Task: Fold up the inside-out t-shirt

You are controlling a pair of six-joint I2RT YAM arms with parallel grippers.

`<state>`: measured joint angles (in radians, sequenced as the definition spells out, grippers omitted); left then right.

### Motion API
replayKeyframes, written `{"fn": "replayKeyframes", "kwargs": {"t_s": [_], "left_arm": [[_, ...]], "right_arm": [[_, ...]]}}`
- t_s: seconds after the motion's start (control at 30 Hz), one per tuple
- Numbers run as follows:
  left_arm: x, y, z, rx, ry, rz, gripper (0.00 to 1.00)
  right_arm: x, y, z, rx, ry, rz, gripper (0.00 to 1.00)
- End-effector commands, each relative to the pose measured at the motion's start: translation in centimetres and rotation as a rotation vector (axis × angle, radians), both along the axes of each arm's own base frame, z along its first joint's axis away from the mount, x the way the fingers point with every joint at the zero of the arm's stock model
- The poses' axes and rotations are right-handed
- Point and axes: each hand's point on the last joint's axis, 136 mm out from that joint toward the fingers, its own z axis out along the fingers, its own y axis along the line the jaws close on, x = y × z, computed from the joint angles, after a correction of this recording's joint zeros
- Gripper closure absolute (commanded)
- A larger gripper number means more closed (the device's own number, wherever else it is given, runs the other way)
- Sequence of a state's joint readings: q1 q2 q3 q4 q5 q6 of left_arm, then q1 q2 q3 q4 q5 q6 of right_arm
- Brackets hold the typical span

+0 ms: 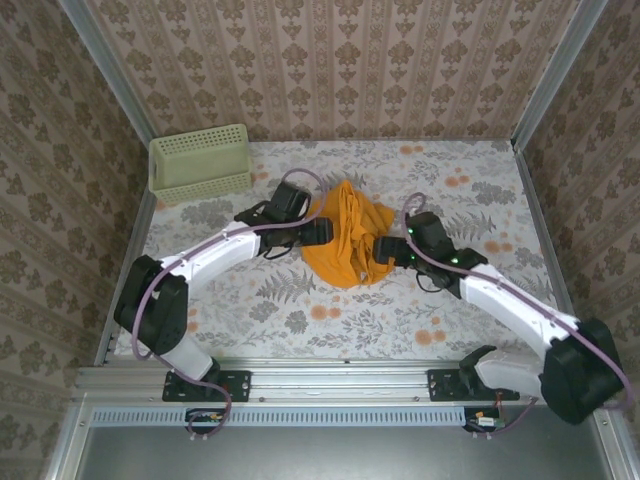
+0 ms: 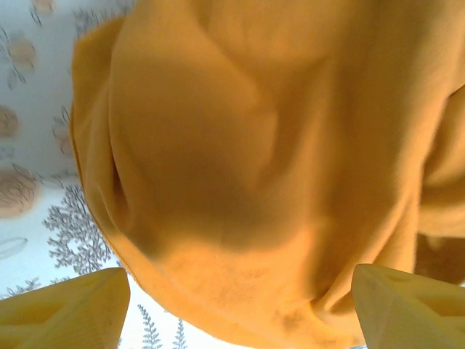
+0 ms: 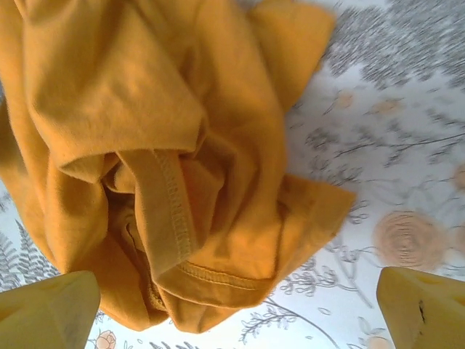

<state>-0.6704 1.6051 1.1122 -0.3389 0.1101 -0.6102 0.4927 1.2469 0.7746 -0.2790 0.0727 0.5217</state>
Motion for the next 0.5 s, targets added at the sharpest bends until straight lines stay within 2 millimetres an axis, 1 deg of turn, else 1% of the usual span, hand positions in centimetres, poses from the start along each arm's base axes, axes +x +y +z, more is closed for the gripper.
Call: {"fn": "replayKeyframes", "kwargs": {"t_s": [0.0,0.03,0.07,0.17,0.2,0.27,0.3,0.33,0.4,0.47], "left_arm": [[0.3,-1.5,-0.2,-0.073,-0.005,-0.028,0.23],[0.4,-1.4,-0.8,-0.067,0.005,-0.023,0.25],[0.7,-1.3,-1.4,-0.065,0.016,-0.018,0.28],[1.5,-1.1,-2.8,-0.068,0.045,-0.01,0.38],[2.0,-1.1,-3.1,-0.074,0.055,-0.006,0.41],[2.8,-0.8,-3.6,-0.085,0.078,0.005,0.52],[3.2,-0.6,-3.6,-0.092,0.082,0.013,0.6],[3.6,-0.4,-3.4,-0.098,0.078,0.015,0.65],[4.2,-0.2,-2.6,-0.089,0.055,0.012,0.76],[4.5,0.2,-1.8,-0.068,0.037,0.009,0.88]], "right_arm": [[2.1,2.8,1.2,0.04,-0.018,0.031,0.03],[2.6,3.2,1.0,0.031,-0.009,0.032,0.04],[3.0,3.6,0.1,0.017,0.019,0.036,0.06],[4.2,4.7,-1.3,-0.004,0.061,0.052,0.12],[4.6,4.8,-1.7,-0.02,0.077,0.051,0.15],[5.2,4.7,-2.8,-0.07,0.118,0.039,0.23],[5.4,4.4,-3.2,-0.1,0.139,0.028,0.29],[5.6,4.3,-3.5,-0.117,0.153,0.023,0.34],[5.7,4.2,-3.9,-0.141,0.164,0.024,0.49],[5.6,3.4,-3.5,-0.171,0.145,0.005,0.62]]}}
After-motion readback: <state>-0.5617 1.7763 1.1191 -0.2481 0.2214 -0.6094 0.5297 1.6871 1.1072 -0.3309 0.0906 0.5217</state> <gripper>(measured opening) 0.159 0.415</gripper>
